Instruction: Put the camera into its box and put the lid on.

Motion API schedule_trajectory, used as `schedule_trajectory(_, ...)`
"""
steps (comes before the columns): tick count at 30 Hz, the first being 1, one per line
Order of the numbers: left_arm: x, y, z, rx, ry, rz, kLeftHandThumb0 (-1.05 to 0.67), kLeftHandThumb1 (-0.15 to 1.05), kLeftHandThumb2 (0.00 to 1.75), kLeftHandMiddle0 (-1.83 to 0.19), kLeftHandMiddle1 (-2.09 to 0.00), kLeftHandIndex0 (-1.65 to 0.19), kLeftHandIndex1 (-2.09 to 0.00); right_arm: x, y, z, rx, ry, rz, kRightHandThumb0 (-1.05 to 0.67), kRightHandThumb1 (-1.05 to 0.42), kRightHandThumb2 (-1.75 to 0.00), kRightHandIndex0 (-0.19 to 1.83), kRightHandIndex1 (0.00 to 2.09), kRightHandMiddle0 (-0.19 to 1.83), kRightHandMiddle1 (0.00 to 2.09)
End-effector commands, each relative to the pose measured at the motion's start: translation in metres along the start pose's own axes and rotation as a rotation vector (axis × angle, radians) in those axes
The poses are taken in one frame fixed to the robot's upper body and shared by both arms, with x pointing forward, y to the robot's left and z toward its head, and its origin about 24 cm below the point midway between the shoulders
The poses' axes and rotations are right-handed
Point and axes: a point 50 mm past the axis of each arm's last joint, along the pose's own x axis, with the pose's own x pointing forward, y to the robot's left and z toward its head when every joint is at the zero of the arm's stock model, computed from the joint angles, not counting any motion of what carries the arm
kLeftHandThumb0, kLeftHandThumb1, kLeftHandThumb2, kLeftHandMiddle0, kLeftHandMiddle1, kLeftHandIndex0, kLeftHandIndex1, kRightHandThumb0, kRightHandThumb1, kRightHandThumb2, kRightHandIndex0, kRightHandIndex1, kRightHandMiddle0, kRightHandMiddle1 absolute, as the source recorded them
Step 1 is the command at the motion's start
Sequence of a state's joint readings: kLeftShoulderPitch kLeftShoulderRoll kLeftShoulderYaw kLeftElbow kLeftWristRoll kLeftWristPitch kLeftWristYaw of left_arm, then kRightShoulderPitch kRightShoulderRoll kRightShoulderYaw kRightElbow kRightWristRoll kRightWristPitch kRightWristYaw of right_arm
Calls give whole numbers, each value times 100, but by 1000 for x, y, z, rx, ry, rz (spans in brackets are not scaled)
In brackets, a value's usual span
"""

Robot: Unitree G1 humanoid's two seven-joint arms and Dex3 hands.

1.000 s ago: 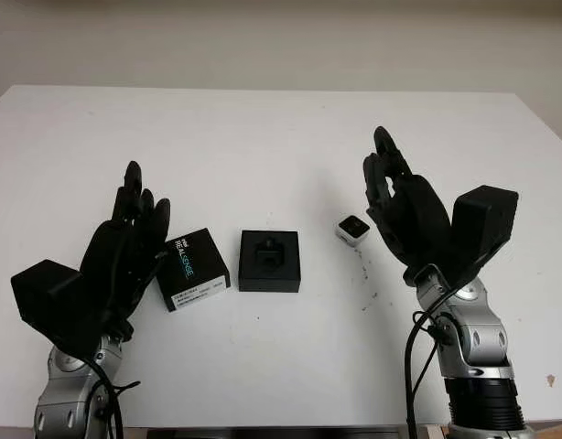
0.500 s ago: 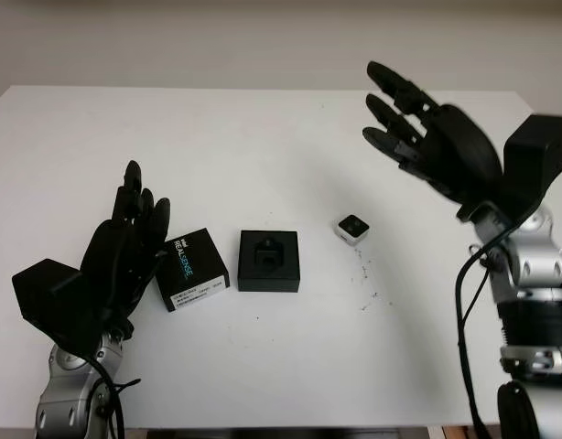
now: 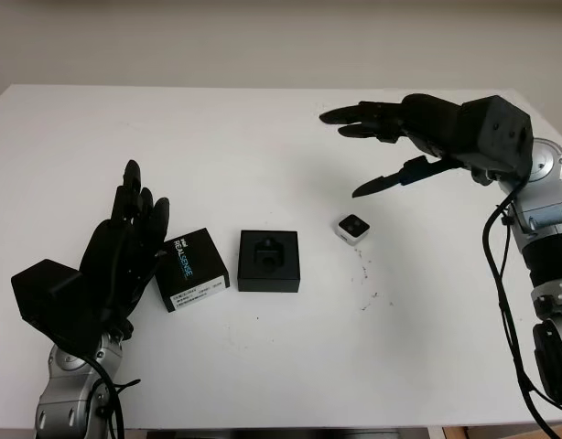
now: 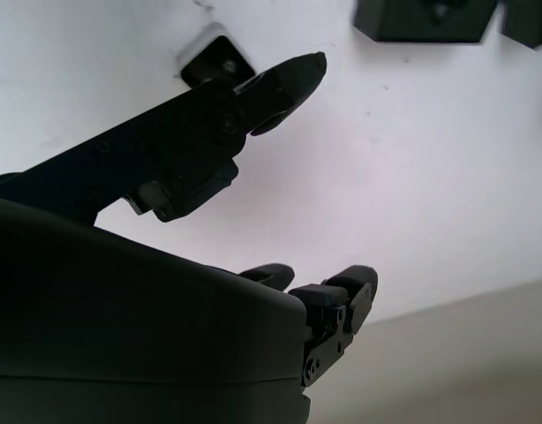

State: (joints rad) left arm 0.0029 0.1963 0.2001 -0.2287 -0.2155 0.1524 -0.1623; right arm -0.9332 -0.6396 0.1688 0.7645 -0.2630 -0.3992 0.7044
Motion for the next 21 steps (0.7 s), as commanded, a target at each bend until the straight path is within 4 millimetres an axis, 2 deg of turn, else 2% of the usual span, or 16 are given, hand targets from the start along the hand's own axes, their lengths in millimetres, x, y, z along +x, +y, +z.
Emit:
schedule_trajectory(1,0,1,3,6,-8,1,-71,105,46,19,0,19,0,-2,-11,4,-96,19,11,-39,-77,-6,31,17,31,22)
schedule_trajectory(7,1,1,2,9,-12,-7,-71,105,47,19,0,19,0,-1,-5,8,-276,32,85,-31,-76,-5,36,15,39,13)
schedule_trajectory(12,3,1,3,9,-10,-9,-72,105,47,19,0,19,0,-1,0,12,-463,44,146,-37,-78,-6,37,13,38,9)
schedule_trajectory(21,4,0,2,2,-12,-10,-71,105,47,19,0,19,0,-2,7,9,-505,24,143,-34,-77,-5,43,13,46,10)
